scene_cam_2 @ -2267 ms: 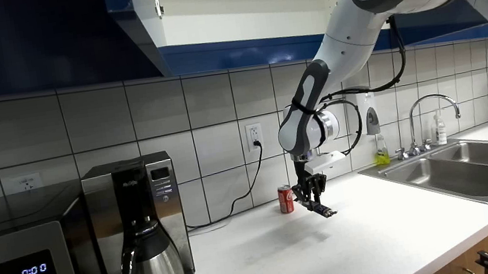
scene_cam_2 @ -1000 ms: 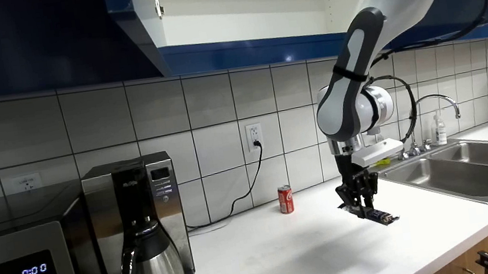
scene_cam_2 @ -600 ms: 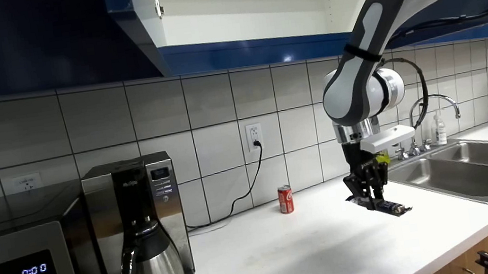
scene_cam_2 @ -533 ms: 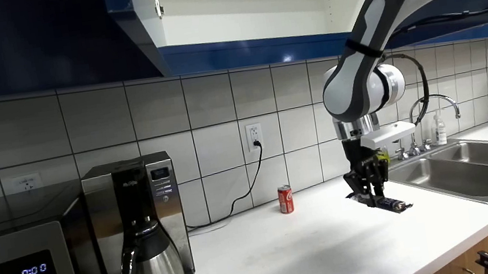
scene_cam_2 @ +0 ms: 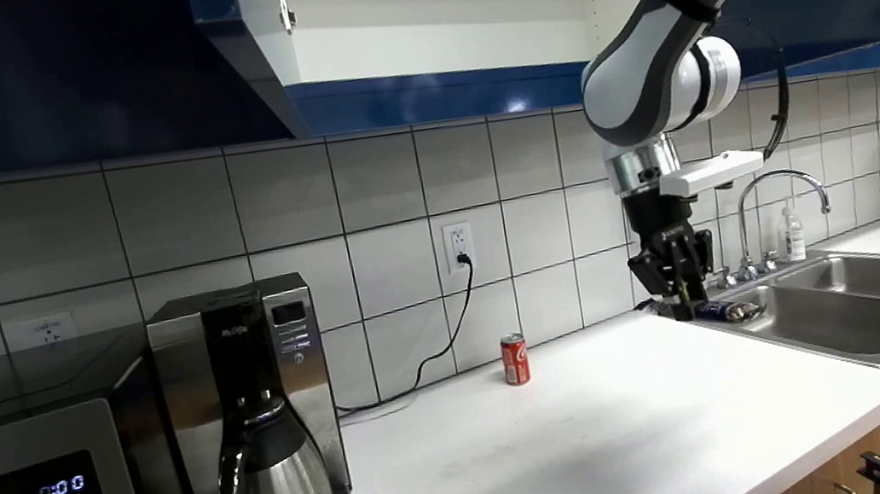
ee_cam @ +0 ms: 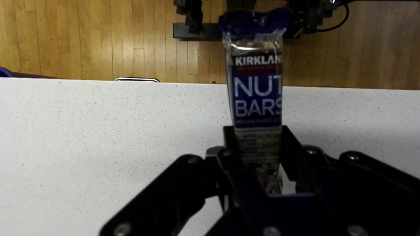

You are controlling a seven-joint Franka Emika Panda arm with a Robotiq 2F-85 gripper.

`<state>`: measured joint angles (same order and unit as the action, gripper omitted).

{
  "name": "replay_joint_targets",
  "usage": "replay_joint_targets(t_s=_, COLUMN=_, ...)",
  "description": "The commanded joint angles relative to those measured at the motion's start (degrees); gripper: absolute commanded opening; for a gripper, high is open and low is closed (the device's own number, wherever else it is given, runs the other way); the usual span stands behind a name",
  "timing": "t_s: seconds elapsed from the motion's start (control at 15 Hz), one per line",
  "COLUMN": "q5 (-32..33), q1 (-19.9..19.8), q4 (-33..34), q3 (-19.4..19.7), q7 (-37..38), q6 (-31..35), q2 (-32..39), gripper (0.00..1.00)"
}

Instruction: Put the candy bar into the cupboard

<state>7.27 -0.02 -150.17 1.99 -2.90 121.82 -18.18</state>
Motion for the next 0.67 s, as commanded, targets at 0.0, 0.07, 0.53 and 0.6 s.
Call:
replay_joint_targets(t_s=0.0, q5=-0.5, q1=0.1, q4=-0.1, q3=-0.8, q7=-1.2, q6=-7.7, q2=-8.0, gripper=0.10)
replay_joint_targets(t_s=0.07, q5=-0.5, q1=0.2, q4=0.5, q3=-0.9, q7=-1.2, q6=-9.4, q2=-9.6, gripper=0.10)
replay_joint_targets(t_s=0.53, q5=-1.3, q1=1.5, q4=6.8, q3=-1.6, q7=-0.9, q6=-19.1, q2=-18.2, gripper=0.10)
replay_joint_targets(t_s=0.6, q5=-1.5, q1=1.8, q4=7.9, q3=-1.8, q7=-0.6, q6=-20.1, q2=-19.0, gripper=0.10)
